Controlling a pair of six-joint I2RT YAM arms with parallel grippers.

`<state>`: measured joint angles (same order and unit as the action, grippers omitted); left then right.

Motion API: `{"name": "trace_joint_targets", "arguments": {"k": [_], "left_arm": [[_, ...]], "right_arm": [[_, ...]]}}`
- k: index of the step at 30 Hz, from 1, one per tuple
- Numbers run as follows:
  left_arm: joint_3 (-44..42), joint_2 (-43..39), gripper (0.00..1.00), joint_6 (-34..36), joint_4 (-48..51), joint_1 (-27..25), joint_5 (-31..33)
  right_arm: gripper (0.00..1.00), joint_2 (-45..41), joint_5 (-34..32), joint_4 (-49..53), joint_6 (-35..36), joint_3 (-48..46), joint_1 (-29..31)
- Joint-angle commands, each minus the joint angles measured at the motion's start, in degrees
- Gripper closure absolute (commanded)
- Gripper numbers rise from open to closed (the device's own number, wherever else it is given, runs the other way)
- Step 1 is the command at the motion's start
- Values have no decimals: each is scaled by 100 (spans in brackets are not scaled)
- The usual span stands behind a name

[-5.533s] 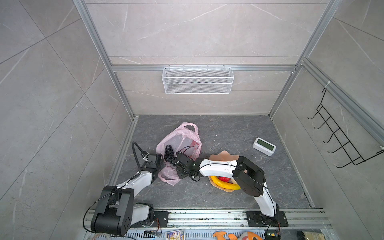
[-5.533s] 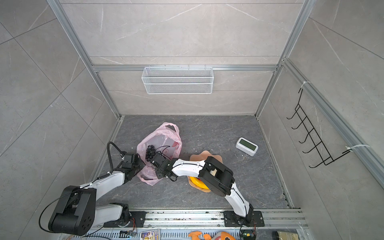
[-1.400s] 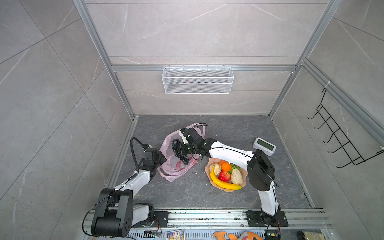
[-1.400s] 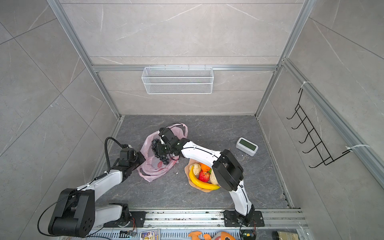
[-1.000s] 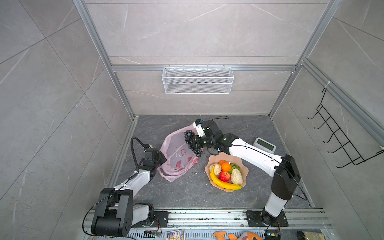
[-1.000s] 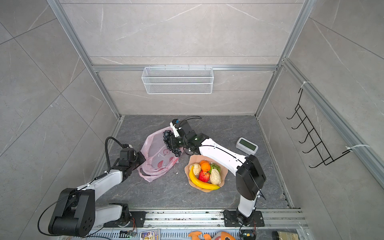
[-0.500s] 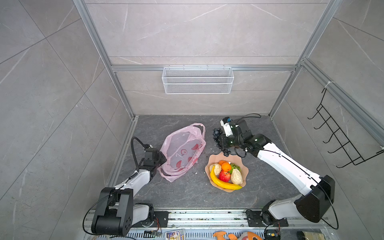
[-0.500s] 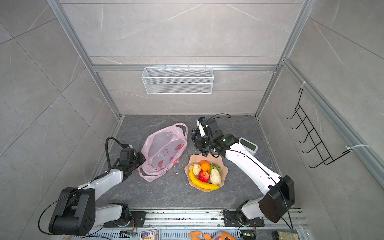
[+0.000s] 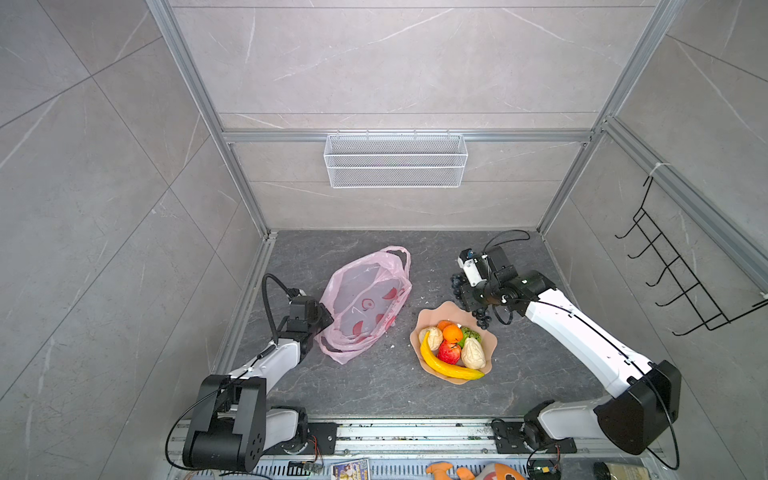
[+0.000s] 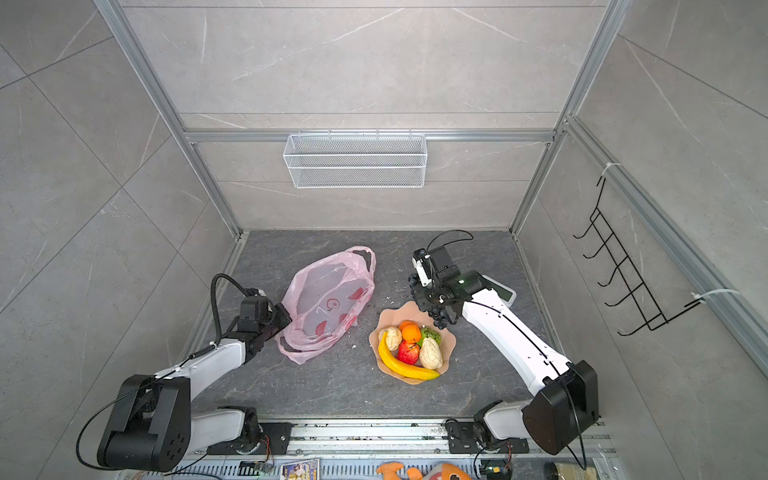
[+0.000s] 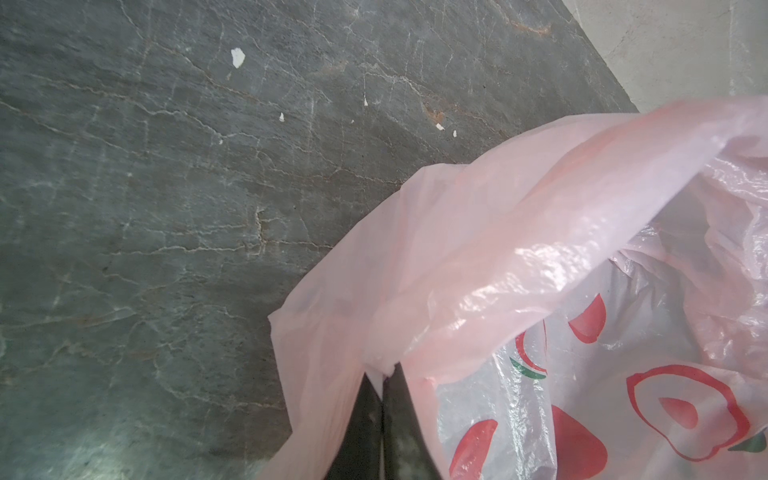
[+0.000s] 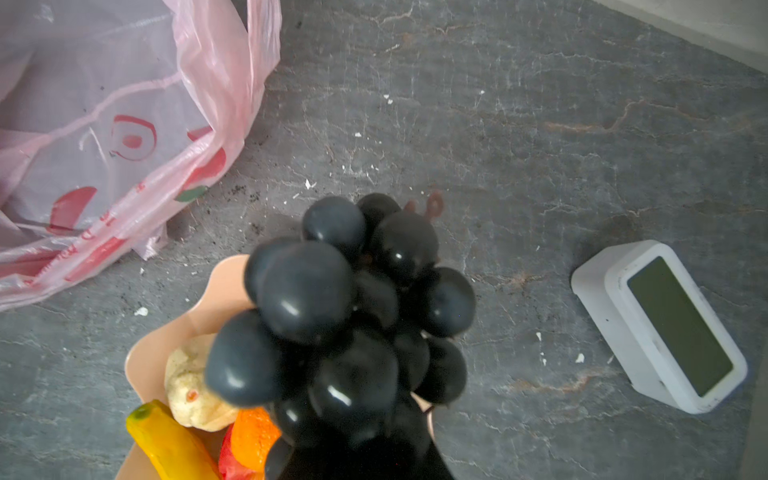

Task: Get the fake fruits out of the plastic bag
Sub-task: 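Lift the black grapes out of the bag and carry them over the bowl, then lower the grapes onto the bowl and open the right gripper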

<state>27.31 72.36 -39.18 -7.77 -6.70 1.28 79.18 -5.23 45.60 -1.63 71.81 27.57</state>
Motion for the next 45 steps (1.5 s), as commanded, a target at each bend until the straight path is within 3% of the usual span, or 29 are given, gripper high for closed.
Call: {"name": "trace_joint_targets", "arguments": {"k": [1, 16, 20, 26, 45], "left_arm": [[208, 6, 100, 147, -102, 28, -40], [234, 68, 100, 148, -76, 28, -39], [247, 81, 100, 145, -66, 28, -39], [250, 94, 100, 139, -75, 29, -49], [269, 208, 100, 110, -119, 28, -110]], "right_arm": [[77, 174, -126, 197, 316, -66, 1], [73, 772, -144, 294, 581, -84, 9], [73, 617, -127, -113, 873, -432, 7], [73, 116, 426, -805, 1587, -1033, 20], [70, 455, 369, -1142, 2237, -1270, 23]]}}
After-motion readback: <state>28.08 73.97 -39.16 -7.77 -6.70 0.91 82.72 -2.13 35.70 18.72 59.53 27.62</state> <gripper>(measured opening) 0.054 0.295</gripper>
